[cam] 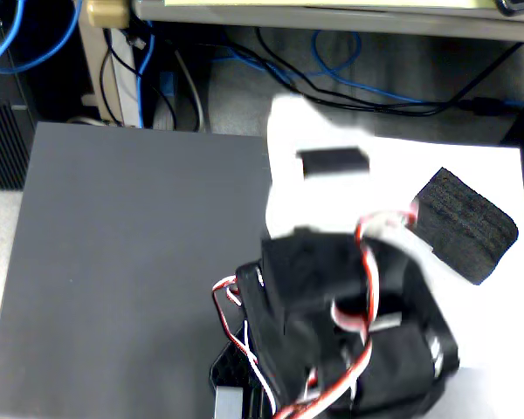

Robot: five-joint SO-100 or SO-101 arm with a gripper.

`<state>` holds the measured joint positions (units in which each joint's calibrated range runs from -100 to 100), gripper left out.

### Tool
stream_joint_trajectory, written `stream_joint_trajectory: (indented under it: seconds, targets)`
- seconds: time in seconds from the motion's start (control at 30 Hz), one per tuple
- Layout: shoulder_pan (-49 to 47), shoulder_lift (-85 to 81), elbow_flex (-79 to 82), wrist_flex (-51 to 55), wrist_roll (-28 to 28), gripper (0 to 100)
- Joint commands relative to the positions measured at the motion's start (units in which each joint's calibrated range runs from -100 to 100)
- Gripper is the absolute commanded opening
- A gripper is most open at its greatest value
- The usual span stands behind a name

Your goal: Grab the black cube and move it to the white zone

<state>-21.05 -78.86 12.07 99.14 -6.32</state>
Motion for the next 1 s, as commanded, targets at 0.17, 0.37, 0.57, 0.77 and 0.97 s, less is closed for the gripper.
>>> stream_joint_trajectory:
  seconds: [0.17, 0.37, 0.57, 0.77, 0.97]
  targets:
    - [0.7, -13.1, 44.1, -20.0, -2.4, 1]
    - [6.3, -13.1, 50.2, -20.4, -3.7, 1]
    - [9.3, -13.9, 66.2, -26.2, -3.4, 1]
    - [9.3, -14.0, 82.0, -29.0, -3.4, 1]
    - [9.6, -13.7, 83.4, -28.9, -1.2, 1]
